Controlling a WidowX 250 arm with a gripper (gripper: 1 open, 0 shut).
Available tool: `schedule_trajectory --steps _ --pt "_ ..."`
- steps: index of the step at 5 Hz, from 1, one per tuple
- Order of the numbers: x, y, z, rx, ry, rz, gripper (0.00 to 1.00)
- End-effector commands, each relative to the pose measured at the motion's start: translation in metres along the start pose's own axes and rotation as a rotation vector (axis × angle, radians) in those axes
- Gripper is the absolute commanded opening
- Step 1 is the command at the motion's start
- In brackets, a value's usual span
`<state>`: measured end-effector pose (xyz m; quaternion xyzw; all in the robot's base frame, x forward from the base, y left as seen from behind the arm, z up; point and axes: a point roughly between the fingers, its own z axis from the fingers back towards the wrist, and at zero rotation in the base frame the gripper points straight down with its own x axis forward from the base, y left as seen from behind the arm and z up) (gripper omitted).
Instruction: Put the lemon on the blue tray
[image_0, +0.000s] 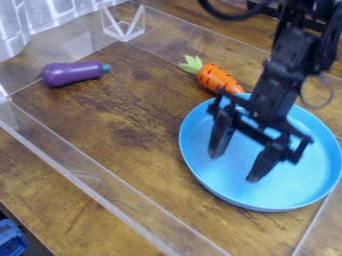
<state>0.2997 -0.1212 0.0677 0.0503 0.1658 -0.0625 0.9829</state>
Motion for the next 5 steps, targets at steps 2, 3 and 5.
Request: schedule_trajectory --steps 2,3,5 --pt "0.0 -0.01 0.016 -0.031 -0.061 -0.007 1.0" --pt "0.001 -0.013 0.008 -0.029 -0.033 -0.006 1.0" --pt "0.002 -0.018 -0.008 -0.026 0.02 -0.006 1.0"
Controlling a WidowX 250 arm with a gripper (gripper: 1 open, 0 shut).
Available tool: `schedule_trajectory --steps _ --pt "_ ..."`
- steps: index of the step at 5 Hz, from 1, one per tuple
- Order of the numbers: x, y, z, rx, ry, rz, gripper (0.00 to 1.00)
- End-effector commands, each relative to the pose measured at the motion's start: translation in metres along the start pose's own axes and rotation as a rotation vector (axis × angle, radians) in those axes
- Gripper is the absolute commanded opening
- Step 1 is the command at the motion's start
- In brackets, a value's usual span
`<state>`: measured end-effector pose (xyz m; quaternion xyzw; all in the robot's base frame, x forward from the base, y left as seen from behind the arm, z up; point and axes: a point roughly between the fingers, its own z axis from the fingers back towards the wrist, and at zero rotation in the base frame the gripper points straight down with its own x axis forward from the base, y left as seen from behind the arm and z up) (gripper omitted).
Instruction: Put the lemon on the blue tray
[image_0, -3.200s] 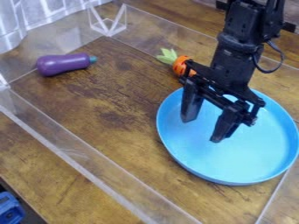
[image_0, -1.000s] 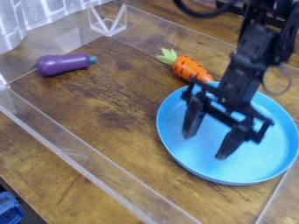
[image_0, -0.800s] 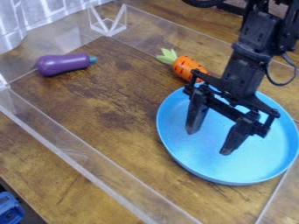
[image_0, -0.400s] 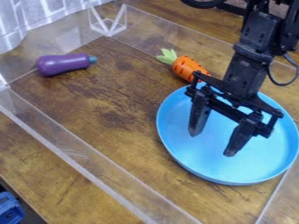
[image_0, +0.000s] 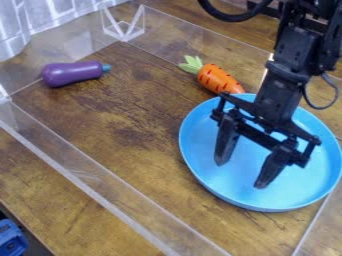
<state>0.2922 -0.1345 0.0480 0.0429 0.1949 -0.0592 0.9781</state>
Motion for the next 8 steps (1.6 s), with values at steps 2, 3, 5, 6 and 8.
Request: schedule_trajectory --steps 2,3,5,6,8 --pt "-0.008 0.005 0.013 -0.001 -0.021 0.011 1.0" --pt "-0.009 0.013 0.017 0.002 -0.029 0.023 1.0" --pt "-0.01 0.027 0.024 0.012 -0.048 0.046 1.0" --pt "-0.008 0.035 0.028 0.02 -0.058 0.059 1.0" --pt "-0.004 0.041 0.037 0.04 -0.067 0.056 1.0"
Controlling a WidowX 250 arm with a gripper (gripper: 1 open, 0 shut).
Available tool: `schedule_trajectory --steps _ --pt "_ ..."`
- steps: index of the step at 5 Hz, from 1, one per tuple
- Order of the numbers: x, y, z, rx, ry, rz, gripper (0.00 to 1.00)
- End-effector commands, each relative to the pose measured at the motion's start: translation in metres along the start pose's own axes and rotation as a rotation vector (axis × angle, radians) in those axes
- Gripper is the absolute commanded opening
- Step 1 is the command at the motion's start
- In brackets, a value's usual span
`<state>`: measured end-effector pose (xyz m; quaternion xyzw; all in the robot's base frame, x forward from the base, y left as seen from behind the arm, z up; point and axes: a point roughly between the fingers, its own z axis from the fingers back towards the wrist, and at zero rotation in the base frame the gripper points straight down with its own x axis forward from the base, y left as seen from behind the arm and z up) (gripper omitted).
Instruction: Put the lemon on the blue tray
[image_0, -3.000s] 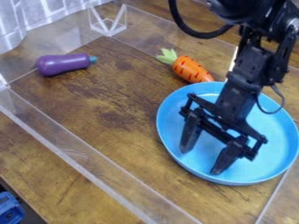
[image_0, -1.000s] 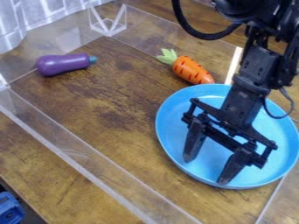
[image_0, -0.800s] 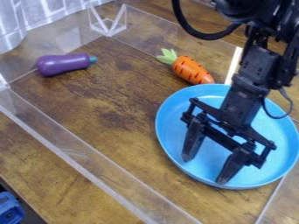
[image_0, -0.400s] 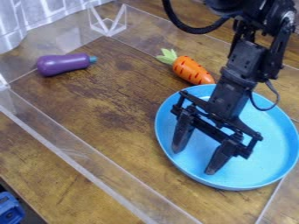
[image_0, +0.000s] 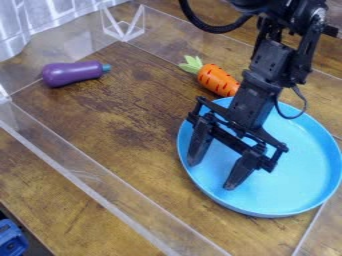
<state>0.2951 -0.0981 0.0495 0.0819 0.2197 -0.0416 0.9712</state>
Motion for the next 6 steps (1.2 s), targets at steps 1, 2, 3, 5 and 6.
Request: schedule_trajectory --steps 1,2,3,5,6 --pt "-0.003 0.01 0.042 -0.023 -0.131 0.015 1.0" --pt "-0.003 0.013 0.048 -0.012 -0.141 0.015 1.0" --pt "-0.003 0.014 0.052 -0.005 -0.148 0.011 0.0" --pt "-0.004 0.019 0.063 0.011 -0.159 0.012 0.0" --pt "-0.003 0.021 0.068 0.019 -0.166 0.013 0.0"
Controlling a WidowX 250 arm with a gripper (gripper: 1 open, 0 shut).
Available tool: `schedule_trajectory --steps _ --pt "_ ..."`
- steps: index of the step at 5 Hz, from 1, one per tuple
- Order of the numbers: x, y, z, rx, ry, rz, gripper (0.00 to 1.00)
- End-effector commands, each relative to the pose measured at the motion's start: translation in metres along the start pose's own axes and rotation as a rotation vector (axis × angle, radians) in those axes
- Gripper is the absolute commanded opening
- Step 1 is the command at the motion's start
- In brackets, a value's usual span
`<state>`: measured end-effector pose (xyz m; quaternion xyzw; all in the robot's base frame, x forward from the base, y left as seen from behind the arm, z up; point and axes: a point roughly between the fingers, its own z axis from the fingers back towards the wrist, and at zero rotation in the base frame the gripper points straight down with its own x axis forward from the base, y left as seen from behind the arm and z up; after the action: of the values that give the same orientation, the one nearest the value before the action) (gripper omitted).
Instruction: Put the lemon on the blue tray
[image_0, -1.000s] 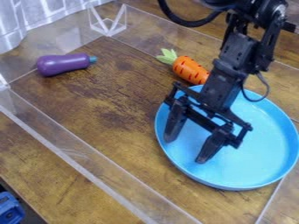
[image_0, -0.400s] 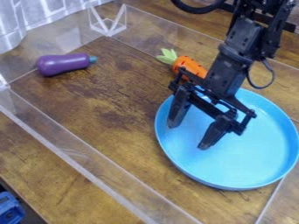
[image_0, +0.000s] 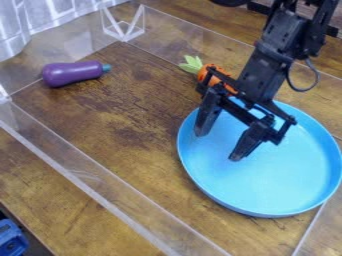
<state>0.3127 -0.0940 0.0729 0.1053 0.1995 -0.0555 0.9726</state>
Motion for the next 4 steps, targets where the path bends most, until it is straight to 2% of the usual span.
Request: schedule_trajectory --steps 1,4 --pt "-0.0061 0.0144 0.0429 -0.029 -0.131 0.029 1.0" --pt "0.0035 0.0102 0.0509 -0.023 -0.181 0.034 1.0"
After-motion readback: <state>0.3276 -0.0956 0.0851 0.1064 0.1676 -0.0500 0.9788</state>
